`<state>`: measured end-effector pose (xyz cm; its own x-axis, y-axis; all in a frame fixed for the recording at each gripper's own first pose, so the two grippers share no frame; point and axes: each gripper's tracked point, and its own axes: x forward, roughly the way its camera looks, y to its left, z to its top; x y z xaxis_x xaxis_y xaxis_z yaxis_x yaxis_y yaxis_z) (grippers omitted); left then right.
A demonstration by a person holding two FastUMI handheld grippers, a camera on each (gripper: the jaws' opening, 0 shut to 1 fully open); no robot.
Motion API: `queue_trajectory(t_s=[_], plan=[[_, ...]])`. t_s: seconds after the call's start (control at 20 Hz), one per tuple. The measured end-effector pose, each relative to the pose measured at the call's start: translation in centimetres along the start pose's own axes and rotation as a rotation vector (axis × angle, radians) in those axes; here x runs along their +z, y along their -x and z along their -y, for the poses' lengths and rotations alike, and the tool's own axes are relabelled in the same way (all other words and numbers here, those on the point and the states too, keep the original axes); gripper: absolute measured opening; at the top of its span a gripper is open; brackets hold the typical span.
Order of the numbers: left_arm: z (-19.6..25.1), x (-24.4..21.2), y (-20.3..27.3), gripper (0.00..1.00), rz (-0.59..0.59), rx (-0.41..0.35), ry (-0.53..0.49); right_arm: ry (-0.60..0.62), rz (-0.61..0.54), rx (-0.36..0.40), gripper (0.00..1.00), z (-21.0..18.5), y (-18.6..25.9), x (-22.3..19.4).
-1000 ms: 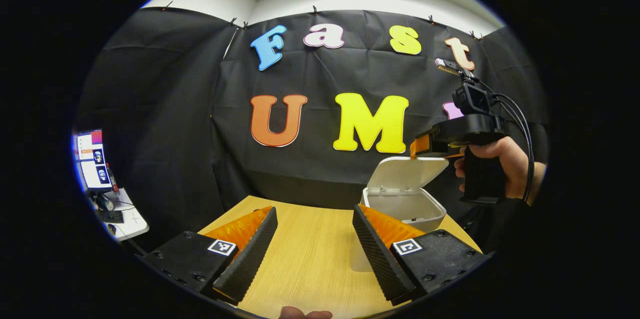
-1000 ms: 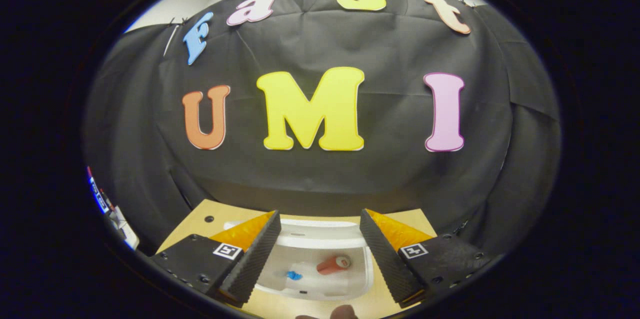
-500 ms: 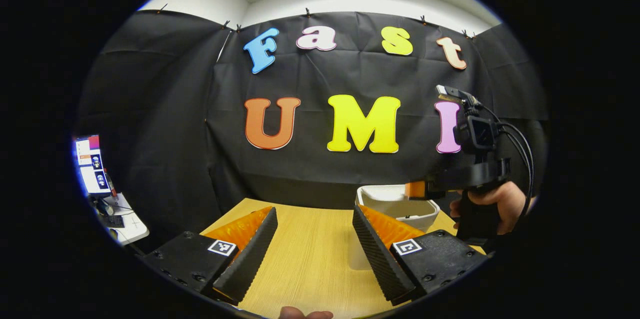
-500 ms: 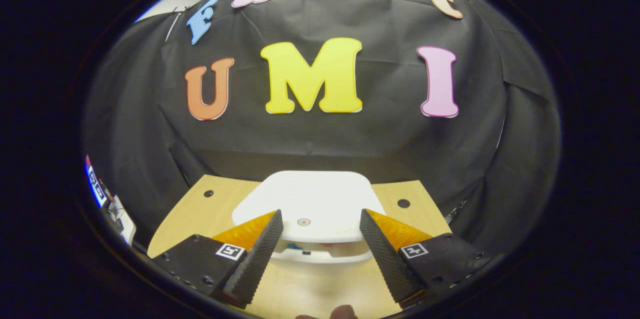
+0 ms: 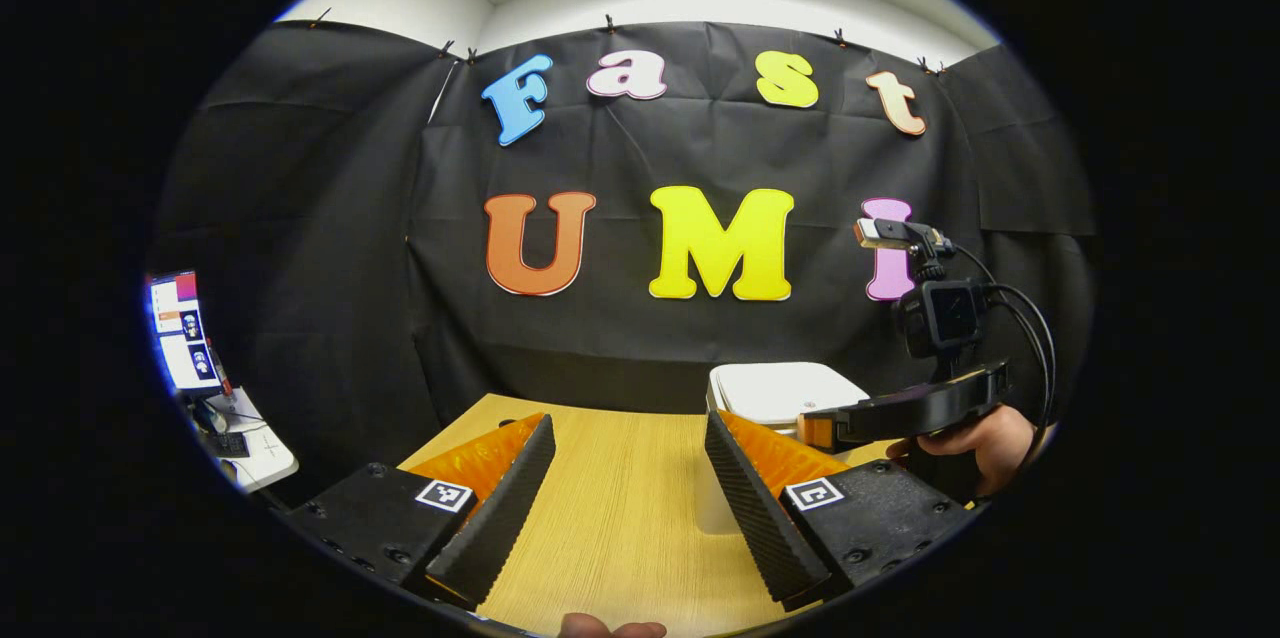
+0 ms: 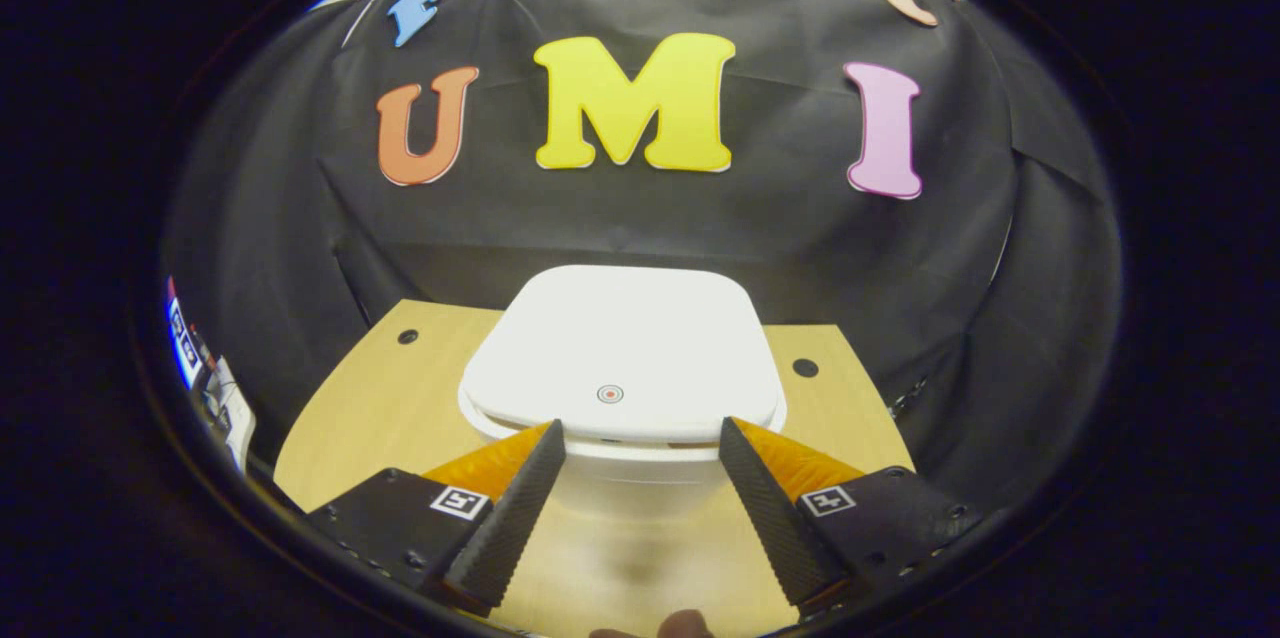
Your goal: Press the lid of the desktop garbage bin to open it, pick up the crumpled paper on the desktop and throw it into the bin, then pick up the pop can on the desktop and drop it into the bin, and finally close the garbage bin lid.
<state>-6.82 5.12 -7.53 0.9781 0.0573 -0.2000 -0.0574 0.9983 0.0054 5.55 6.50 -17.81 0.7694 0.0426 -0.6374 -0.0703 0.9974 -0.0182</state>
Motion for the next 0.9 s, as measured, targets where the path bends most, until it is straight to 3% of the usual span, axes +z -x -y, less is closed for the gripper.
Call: queue_trajectory(t_s=[0.45, 0.9], plan=[[-0.1, 0.1, -0.5, 0.97, 0.001, 0.004, 0.011, -0.042, -0.017, 0.0, 0.97, 0.5, -0.5, 0.9], [0.1, -0.1, -1.4, 0.98, -0.006, 0.009, 0.015, 0.013, -0.044, 0.011, 0.96, -0.1, -1.3, 1.5]])
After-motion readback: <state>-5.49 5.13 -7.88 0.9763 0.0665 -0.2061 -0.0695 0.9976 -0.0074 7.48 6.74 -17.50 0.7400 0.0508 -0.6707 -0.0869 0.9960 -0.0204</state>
